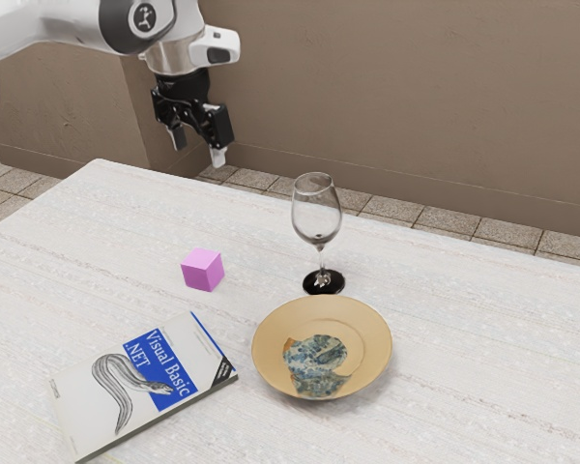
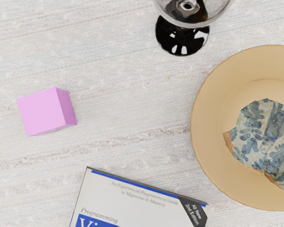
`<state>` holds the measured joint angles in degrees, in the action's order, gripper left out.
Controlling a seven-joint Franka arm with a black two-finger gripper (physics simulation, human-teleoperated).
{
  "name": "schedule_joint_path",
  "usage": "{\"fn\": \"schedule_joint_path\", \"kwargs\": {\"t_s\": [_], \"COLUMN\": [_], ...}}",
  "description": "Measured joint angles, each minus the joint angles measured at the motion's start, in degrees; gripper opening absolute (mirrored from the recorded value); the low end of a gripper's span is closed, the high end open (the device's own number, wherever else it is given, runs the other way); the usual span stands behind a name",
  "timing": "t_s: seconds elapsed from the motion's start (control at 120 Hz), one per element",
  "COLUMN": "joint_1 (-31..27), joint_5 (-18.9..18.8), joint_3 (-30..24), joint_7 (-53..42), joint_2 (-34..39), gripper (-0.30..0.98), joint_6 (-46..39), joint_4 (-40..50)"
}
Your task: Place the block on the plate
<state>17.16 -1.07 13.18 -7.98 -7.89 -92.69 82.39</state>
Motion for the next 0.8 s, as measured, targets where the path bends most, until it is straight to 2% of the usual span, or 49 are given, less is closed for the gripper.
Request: {"fn": "schedule_joint_path", "kwargs": {"t_s": [0.175, 0.283, 0.442, 0.583, 0.692, 0.8], "joint_1": [-0.59, -5.59, -12.54, -14.43, -14.74, -15.38], "joint_5": [-0.16, 0.58, 4.38, 9.6, 12.48, 13.52], "joint_3": [0.45, 0.58, 0.5, 0.49, 0.59, 0.69], "joint_7": [-0.99, -3.19, -7.45, -10.34, -9.29, -6.84], "joint_2": [-1.67, -6.65, -16.66, -24.57, -26.57, -27.99], "gripper": [0.69, 0.68, 0.69, 0.69, 0.69, 0.69], "joint_6": [-1.13, -4.71, -12.1, -19.41, -22.95, -24.87], "joint_4": [2.96, 3.17, 3.13, 2.63, 2.66, 2.46]}}
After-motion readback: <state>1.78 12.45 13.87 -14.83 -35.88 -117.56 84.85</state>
